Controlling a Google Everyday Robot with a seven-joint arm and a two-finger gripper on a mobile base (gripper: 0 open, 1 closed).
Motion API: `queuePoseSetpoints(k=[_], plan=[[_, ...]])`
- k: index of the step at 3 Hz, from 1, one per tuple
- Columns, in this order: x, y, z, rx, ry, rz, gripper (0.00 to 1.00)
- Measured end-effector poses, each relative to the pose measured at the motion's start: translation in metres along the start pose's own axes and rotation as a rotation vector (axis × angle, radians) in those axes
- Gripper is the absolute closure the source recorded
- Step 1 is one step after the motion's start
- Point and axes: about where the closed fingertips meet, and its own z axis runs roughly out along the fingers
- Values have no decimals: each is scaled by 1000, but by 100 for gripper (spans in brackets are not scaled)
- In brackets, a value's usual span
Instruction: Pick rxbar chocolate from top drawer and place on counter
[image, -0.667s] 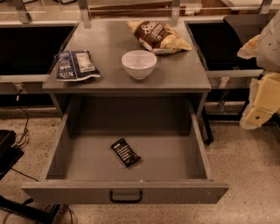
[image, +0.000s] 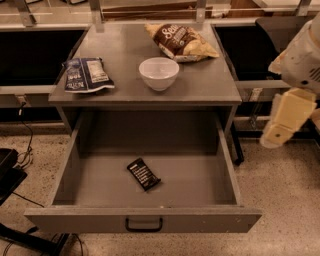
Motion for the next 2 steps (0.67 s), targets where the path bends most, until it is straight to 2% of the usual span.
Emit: queuePoseSetpoints(k=[1, 2], plan=[[-19, -3, 60, -20, 41, 97, 0], [-41, 3, 131, -45, 51, 181, 0]])
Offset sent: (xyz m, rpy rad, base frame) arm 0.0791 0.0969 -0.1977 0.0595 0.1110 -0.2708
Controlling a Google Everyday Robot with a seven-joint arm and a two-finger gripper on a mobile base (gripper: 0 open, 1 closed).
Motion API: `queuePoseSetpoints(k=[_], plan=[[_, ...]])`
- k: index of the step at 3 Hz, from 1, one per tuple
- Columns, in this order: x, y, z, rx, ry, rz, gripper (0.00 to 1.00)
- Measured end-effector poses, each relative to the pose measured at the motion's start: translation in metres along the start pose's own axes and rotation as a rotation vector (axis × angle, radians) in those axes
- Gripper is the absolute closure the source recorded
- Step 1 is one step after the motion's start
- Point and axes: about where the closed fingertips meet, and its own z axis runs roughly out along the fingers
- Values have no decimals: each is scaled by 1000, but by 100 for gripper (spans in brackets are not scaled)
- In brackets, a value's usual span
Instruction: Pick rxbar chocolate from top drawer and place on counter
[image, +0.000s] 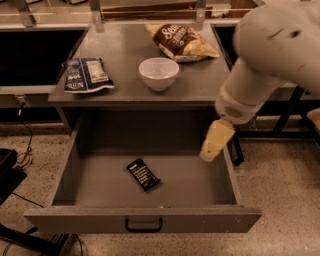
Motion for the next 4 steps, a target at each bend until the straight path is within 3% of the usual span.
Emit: queuePoseSetpoints(k=[1, 2, 3, 4], plan=[[-22, 20, 61, -26, -41, 100, 0], [-51, 41, 99, -66, -113, 140, 0], [-56, 38, 99, -53, -133, 142, 0], [-61, 41, 116, -54, -98, 171, 0]])
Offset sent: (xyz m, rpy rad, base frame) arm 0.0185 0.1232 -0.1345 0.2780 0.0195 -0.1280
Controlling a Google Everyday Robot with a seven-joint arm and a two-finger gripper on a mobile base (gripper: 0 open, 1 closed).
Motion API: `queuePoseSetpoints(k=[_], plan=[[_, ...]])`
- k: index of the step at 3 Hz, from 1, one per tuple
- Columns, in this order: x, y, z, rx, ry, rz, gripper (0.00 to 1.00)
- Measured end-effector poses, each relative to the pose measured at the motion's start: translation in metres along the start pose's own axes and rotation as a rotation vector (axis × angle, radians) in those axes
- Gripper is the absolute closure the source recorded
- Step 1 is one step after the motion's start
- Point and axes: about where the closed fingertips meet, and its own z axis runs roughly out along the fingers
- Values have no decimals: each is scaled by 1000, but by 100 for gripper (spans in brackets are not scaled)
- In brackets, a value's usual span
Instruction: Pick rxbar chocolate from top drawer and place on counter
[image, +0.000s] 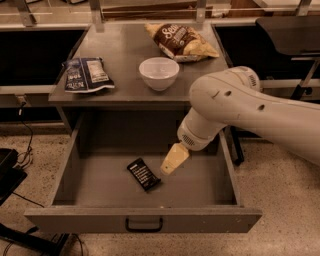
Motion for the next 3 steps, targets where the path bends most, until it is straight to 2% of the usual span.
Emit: queuePoseSetpoints(k=[1, 2, 3], plan=[[-3, 6, 49, -10, 72, 52, 0], [-18, 16, 100, -36, 96, 118, 0], [-30, 34, 137, -48, 103, 158, 0]])
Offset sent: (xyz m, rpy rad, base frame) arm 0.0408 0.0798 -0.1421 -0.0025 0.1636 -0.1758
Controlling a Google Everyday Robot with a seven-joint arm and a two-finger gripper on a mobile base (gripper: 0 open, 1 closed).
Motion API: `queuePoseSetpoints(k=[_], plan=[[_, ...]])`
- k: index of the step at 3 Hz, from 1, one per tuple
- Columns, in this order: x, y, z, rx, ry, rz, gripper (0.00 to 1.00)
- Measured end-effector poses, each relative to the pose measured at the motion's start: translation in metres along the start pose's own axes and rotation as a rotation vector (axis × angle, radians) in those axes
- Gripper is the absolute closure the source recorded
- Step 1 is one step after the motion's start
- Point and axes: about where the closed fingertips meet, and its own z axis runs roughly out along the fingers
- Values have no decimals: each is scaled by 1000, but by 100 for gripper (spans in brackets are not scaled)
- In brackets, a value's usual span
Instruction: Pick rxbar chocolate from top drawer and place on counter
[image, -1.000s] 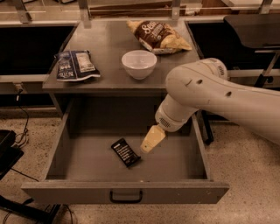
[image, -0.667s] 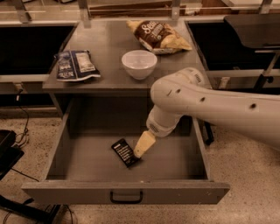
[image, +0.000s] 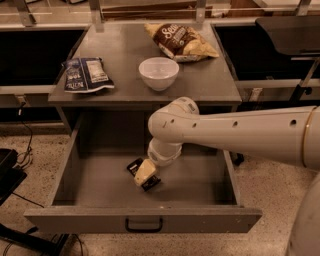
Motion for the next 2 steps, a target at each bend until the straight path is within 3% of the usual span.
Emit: queuePoseSetpoints(k=[2], plan=[[-6, 37, 27, 12, -26, 5, 0]])
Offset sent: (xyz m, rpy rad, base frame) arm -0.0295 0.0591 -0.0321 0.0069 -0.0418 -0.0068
